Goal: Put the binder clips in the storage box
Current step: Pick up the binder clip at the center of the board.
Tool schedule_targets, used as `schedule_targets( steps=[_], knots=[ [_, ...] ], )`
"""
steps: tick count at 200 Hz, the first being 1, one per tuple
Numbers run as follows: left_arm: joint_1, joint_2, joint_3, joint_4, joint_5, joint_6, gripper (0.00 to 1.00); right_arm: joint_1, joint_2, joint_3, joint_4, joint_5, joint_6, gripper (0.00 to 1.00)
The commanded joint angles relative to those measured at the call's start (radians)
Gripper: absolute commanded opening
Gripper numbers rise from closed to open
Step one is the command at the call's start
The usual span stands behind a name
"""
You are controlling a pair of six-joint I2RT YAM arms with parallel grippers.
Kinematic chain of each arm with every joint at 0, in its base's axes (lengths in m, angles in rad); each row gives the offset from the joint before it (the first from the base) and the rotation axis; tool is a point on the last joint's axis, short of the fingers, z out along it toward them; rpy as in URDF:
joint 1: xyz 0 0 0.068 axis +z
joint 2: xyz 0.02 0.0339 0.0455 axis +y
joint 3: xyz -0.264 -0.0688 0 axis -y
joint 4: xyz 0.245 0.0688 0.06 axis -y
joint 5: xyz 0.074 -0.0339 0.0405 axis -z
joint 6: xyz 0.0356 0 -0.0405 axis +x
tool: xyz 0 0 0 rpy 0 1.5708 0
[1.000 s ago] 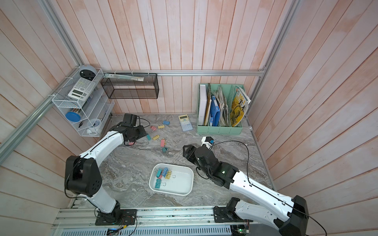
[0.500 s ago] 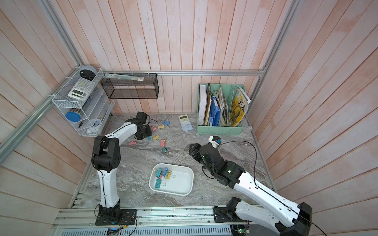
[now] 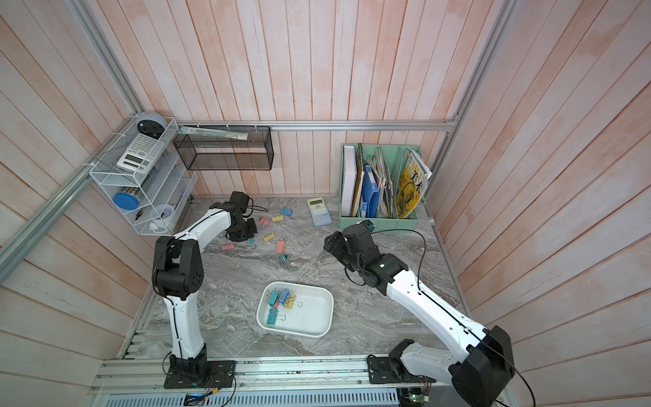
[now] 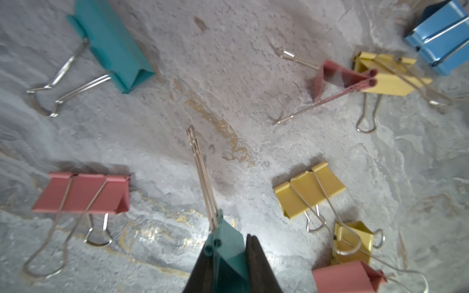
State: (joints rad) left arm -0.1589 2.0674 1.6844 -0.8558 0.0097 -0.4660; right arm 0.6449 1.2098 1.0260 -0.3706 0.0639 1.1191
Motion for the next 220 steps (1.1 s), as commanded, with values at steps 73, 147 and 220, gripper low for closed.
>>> schedule_targets(
  steps=[73,147,220],
  knots=[
    [-0.210,-0.495,-0.167,0.023,0.915,-0.015,0.16,-0.238,0.240,0.239,0.000,-0.723,-0.269,0.73],
    [-0.295,-0.532,-0.471,1.542,1.128,-1.084,0.16,-0.294,0.177,0.031,0.814,-0.922,0.316,0.79],
    [-0.297,-0.438,-0.467,1.968,1.157,-1.449,0.16,-0.295,0.160,-0.042,1.063,-0.809,0.490,0.58]
  ],
)
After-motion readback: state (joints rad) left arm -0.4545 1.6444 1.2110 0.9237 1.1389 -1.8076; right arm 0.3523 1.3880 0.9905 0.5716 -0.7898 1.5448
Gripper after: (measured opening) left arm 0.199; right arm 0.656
